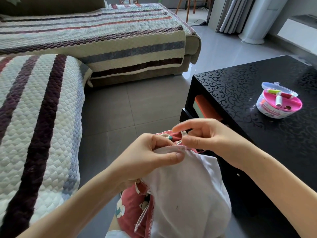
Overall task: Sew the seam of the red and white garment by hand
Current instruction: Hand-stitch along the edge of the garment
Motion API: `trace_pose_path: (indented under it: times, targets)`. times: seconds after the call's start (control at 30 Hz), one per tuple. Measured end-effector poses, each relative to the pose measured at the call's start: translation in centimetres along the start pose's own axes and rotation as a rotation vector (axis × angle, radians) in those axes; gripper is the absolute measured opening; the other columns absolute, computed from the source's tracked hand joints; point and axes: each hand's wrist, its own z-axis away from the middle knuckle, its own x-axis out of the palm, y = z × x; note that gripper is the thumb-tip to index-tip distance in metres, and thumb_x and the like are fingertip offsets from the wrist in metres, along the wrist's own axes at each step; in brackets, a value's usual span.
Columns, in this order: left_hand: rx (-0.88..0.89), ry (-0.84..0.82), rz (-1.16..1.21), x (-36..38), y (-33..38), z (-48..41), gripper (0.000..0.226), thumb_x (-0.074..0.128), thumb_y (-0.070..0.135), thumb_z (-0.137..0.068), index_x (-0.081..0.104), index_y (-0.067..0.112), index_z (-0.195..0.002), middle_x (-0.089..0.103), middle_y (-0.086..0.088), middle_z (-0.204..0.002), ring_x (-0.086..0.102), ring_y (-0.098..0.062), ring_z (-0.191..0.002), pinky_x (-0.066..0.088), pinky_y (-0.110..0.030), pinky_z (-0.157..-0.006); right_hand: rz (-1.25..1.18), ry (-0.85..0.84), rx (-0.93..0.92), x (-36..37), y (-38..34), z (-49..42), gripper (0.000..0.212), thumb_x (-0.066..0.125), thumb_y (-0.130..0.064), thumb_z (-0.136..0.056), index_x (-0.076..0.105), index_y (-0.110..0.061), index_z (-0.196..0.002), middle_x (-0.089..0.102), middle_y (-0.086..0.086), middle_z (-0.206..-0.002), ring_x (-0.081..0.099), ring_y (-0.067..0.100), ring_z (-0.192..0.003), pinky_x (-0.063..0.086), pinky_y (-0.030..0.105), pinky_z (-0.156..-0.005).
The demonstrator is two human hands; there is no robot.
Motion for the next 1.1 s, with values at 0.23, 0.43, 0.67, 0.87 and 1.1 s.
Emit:
trace_pose_path:
  times: [0.23,0.43,0.67,0.87,1.1]
  targets:
    - [0.000,0.028,0.025,-0.8,-0.6,0.0,0.016,0.078,0.030,-0.074,0.077,0.013,-0.075,0.070,0.000,-0.072,0.061,-0.005,-0.067,0.046,-0.015,-0.061,-0.051,-0.032,0.029,-0.2,0.5,0.8,0.014,0.074,-0.019,-0.077,0.067,-0.009,-0.069,0.059,-0.003,-0.061,0.053,0.003,-0.058,0.041,0.009,-0.057]
    - [0.031,0.108,0.016,-1.2,-0.9,0.0,0.017,0.073,0.026,-0.069,0.074,0.009,-0.071,0.071,-0.001,-0.068,0.062,-0.007,-0.063,0.047,-0.015,-0.056,-0.024,0.039,0.015,-0.5,0.8,1.4,0.018,0.080,-0.021,-0.073,0.069,-0.008,-0.068,0.059,-0.001,-0.060,0.053,0.004,-0.057,0.041,0.010,-0.056]
    - [0.215,0.316,-0.308,-1.8,-1.5,-0.5,0.013,0.082,0.023,-0.066,0.074,0.015,-0.070,0.070,0.002,-0.064,0.061,-0.009,-0.055,0.051,-0.024,-0.051,0.143,0.253,-0.161,0.0,1.1,1.4,0.027,0.069,-0.029,-0.071,0.067,-0.002,-0.073,0.051,0.017,-0.057,0.039,0.018,-0.057,0.030,0.017,-0.051]
    - [0.237,0.339,-0.433,-2.0,-1.7,-0.6,0.011,0.083,0.016,-0.067,0.074,0.023,-0.069,0.070,0.014,-0.064,0.064,0.000,-0.055,0.045,-0.008,-0.054,0.202,0.272,-0.172,-0.2,1.7,1.2,0.031,0.077,-0.041,-0.073,0.068,-0.012,-0.073,0.054,0.033,-0.068,0.041,0.020,-0.059,0.031,0.030,-0.056]
    - [0.061,0.131,-0.201,-3.3,-0.5,-0.8,0.017,0.082,0.007,-0.067,0.075,0.009,-0.082,0.075,-0.006,-0.078,0.071,-0.013,-0.071,0.056,-0.021,-0.067,0.173,0.278,-0.184,-0.5,1.1,1.6,0.022,0.078,-0.033,-0.072,0.070,-0.012,-0.070,0.061,0.024,-0.067,0.048,0.020,-0.062,0.037,0.030,-0.059]
